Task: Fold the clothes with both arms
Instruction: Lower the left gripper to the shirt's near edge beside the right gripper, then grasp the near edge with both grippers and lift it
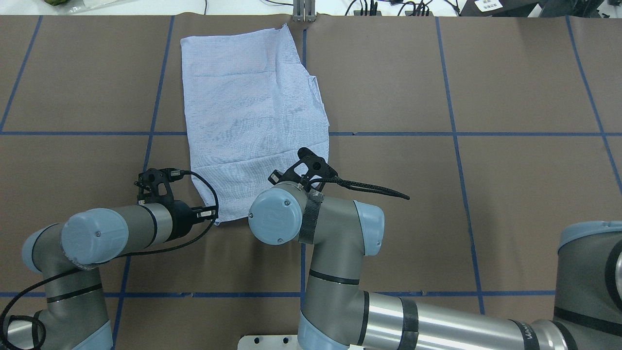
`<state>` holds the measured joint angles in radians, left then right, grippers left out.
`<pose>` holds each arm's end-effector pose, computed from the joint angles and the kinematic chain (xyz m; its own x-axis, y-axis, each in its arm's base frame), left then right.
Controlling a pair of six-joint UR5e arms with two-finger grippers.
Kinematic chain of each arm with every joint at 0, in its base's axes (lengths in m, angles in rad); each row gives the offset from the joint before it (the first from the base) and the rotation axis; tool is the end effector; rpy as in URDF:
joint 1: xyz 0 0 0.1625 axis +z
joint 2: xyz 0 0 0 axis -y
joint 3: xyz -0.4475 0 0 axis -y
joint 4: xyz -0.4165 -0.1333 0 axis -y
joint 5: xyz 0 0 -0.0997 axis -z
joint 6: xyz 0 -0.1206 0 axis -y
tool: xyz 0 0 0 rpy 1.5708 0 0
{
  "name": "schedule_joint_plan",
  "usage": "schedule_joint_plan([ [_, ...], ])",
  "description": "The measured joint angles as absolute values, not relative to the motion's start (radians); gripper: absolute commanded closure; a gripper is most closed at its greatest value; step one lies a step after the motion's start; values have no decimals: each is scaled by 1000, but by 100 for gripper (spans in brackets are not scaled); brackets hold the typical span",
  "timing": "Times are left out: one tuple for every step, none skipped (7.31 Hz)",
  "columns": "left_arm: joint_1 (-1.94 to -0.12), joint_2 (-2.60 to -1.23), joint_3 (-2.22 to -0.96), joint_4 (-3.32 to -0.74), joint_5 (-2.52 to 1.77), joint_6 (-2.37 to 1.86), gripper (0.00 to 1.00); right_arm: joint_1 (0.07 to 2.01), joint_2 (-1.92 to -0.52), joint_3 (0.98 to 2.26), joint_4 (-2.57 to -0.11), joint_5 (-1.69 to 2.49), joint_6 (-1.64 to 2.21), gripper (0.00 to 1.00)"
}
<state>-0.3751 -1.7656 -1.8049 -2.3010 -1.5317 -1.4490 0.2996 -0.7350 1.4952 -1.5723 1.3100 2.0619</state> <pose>0.5224 -0.3540 0.3852 0.4181 -0.0341 -0.9078 0.3512 0.9277 0.1269 -0.7028 -0.3891 0.1916 0.3970 0.5995 0.6949 -0.7279 0.6669 -0.1594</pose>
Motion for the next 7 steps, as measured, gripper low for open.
schedule_joint_plan([
  [-375,-1766,-1826,-2299,-1533,-1450,100,301,-747,1510,-1572,1310,2057,100],
  [-373,-1767,-1871,-2287,-1540,-1451,100,301,-787,1561,-1572,1311,2047,100],
  [-370,-1774,-1936,-2252,-1559,-1462,100,300,-866,1664,-1572,1313,2031,100],
  [-356,-1799,-1999,-2206,-1581,-1494,100,297,-954,1784,-1574,1314,2018,100],
  [-326,-1838,-2038,-2166,-1590,-1535,100,285,-1035,1897,-1577,1314,2012,100],
  [-288,-1865,-2062,-2143,-1591,-1561,100,259,-1105,2001,-1582,1306,2010,100],
  [-252,-1872,-2090,-2132,-1590,-1572,100,212,-1158,2101,-1607,1278,2010,100],
])
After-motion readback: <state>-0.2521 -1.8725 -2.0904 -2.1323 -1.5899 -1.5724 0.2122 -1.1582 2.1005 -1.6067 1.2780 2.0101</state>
